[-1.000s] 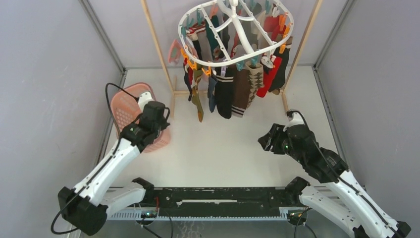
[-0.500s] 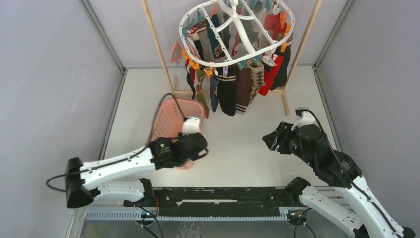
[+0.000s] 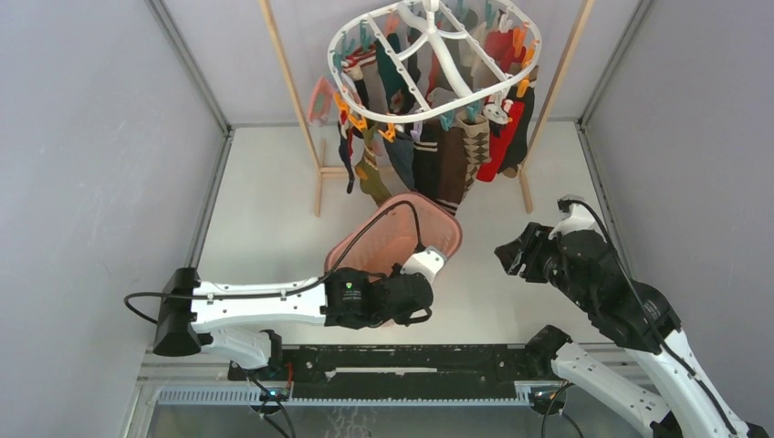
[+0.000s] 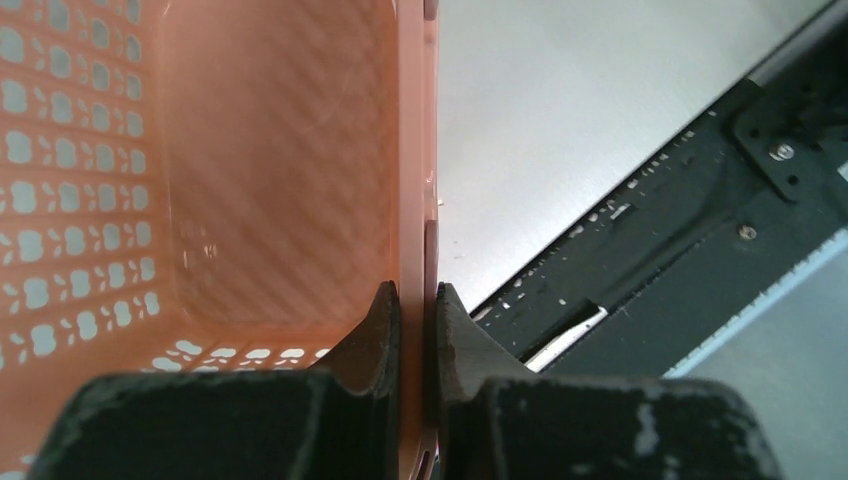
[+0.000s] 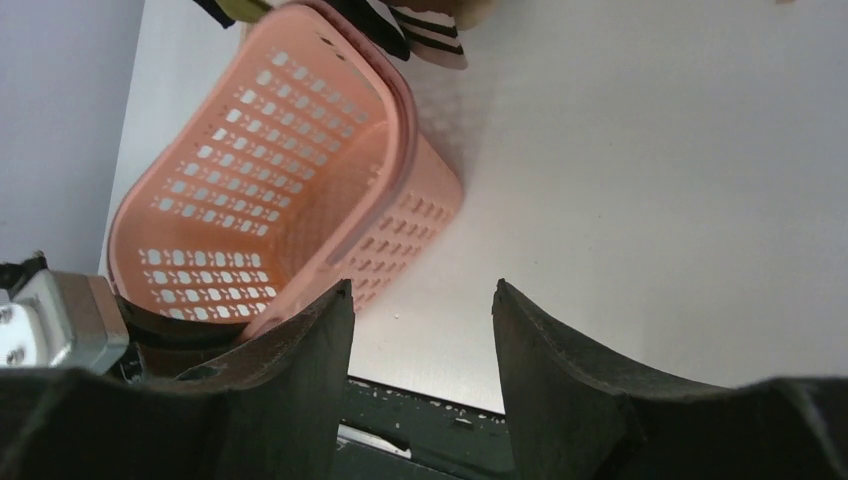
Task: Remove the socks clipped to the hanger
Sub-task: Move the bin to the center of the board.
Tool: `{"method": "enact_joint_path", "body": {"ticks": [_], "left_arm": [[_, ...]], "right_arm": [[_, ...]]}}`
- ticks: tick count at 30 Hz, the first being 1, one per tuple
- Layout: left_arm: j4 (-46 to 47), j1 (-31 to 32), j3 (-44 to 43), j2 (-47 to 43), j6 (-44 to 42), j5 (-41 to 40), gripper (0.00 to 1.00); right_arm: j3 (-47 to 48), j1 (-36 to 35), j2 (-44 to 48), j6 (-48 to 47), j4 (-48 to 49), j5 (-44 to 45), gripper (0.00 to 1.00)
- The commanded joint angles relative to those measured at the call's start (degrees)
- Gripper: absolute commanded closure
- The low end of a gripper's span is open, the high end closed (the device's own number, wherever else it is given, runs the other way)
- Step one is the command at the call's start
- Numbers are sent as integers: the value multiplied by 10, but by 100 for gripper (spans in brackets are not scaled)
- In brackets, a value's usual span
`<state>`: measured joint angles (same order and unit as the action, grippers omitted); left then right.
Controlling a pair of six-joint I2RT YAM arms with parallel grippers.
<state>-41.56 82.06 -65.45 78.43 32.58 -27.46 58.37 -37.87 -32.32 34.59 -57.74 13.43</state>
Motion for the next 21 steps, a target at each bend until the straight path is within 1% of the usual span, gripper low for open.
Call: {"method": "enact_joint_path", "body": {"ticks": [1, 5, 9, 11, 13, 14, 15, 17, 18, 21], "left_arm": [[76, 7, -25, -14, -103, 69, 97], [116, 8, -10, -6, -157, 122, 97], [154, 8, -1, 6, -193, 168, 97], [168, 8, 10, 9, -205, 178, 95], [175, 7, 19, 11, -212, 171, 86], [176, 7, 24, 12, -212, 163, 75], [176, 7, 28, 13, -212, 156, 65], [172, 7, 31, 15, -206, 146, 52], [170, 7, 33, 13, -202, 142, 49], [166, 8, 39, 1, -185, 124, 43]], "right_arm": [[32, 11, 11, -20, -10, 23, 39], [37, 25, 7, -25, -9, 19, 39], [37, 36, -3, -32, -8, 13, 39], [37, 42, -6, -35, -8, 11, 39], [37, 50, -9, -41, -8, 7, 39], [36, 53, -10, -42, -8, 6, 39], [36, 57, -12, -44, -8, 4, 39], [33, 67, -15, -49, -6, -2, 39], [31, 72, -17, -51, -4, -6, 39], [27, 94, -25, -62, 9, -16, 37]]}}
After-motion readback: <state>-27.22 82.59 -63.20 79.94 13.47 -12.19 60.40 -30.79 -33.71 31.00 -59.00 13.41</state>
